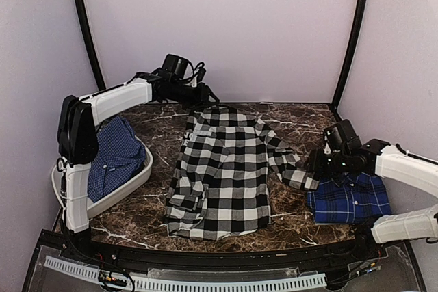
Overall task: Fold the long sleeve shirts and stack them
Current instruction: Pick up the sleeve from the center of the board.
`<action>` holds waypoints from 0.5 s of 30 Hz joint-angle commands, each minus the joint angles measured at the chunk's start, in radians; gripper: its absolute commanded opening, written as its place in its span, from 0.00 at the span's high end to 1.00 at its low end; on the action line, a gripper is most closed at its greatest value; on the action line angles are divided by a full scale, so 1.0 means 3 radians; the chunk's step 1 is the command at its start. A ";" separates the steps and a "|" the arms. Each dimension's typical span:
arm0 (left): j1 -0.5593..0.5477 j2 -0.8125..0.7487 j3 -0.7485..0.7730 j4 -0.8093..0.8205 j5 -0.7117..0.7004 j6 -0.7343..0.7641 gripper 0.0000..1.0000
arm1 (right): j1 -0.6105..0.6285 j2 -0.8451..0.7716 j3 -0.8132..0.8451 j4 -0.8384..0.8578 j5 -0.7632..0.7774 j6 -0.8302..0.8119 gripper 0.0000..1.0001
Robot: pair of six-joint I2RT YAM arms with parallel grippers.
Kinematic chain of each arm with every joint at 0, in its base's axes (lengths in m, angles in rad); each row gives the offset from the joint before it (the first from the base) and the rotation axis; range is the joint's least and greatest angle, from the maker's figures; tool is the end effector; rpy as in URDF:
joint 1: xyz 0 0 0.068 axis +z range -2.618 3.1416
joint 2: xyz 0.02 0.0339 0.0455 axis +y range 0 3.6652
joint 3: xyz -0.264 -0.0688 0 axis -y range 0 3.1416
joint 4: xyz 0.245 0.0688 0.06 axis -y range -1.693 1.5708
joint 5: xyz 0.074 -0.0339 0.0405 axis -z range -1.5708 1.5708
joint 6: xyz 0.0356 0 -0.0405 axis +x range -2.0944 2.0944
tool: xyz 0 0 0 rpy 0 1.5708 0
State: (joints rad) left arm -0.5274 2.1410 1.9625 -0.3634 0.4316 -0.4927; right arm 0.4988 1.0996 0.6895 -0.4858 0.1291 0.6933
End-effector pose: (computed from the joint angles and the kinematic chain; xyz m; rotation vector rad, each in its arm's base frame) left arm 0.4292 -0.2672 0.2964 0.3144 2.2207 -1.0400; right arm 0.1928 0.0998 0.2207 0.2980 2.4729 0.3573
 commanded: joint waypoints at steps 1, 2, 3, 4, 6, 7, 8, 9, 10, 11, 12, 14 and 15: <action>-0.0051 -0.0325 -0.0267 0.0019 0.0053 0.0011 0.65 | -0.0203 -0.0186 -0.0250 0.0113 -0.0074 0.0132 0.40; -0.0059 -0.0356 -0.0305 0.0030 0.0053 -0.0006 0.65 | -0.0248 -0.0203 -0.0301 0.0167 -0.0148 0.0132 0.40; -0.0063 -0.0418 -0.0378 0.0057 0.0056 -0.0015 0.65 | -0.0285 -0.0208 -0.0349 0.0213 -0.0205 0.0130 0.39; -0.0065 -0.0443 -0.0410 0.0069 0.0062 -0.0036 0.65 | -0.0322 -0.0214 -0.0393 0.0274 -0.0274 0.0129 0.38; -0.0074 -0.0503 -0.0480 0.0092 0.0067 -0.0051 0.65 | -0.0410 -0.0204 -0.0503 0.0399 -0.0404 0.0123 0.37; -0.0076 -0.0534 -0.0514 0.0097 0.0063 -0.0053 0.65 | -0.0445 -0.0189 -0.0550 0.0467 -0.0487 0.0124 0.37; -0.0080 -0.0547 -0.0529 0.0094 0.0053 -0.0057 0.65 | -0.0478 -0.0178 -0.0602 0.0543 -0.0549 0.0128 0.37; -0.0079 -0.0574 -0.0557 0.0096 0.0048 -0.0059 0.65 | -0.0507 -0.0161 -0.0658 0.0626 -0.0600 0.0139 0.37; -0.0081 -0.0583 -0.0568 0.0096 0.0049 -0.0061 0.65 | -0.0540 -0.0139 -0.0703 0.0697 -0.0647 0.0153 0.38; -0.0082 -0.0600 -0.0583 0.0096 0.0052 -0.0066 0.65 | -0.0562 -0.0123 -0.0746 0.0774 -0.0677 0.0162 0.39; -0.0085 -0.0609 -0.0589 0.0096 0.0052 -0.0072 0.65 | -0.0576 -0.0110 -0.0779 0.0840 -0.0693 0.0173 0.39; -0.0088 -0.0628 -0.0609 0.0096 0.0051 -0.0078 0.65 | -0.0583 -0.0099 -0.0816 0.0942 -0.0676 0.0189 0.41; -0.0088 -0.0642 -0.0623 0.0099 0.0047 -0.0079 0.65 | -0.0584 -0.0101 -0.0826 0.0977 -0.0664 0.0187 0.43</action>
State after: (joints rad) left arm -0.5484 2.0270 1.7931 -0.3504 0.4374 -0.5091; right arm 0.3328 1.0641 0.4637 -0.3126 -0.0380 0.7349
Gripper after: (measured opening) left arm 0.351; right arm 0.592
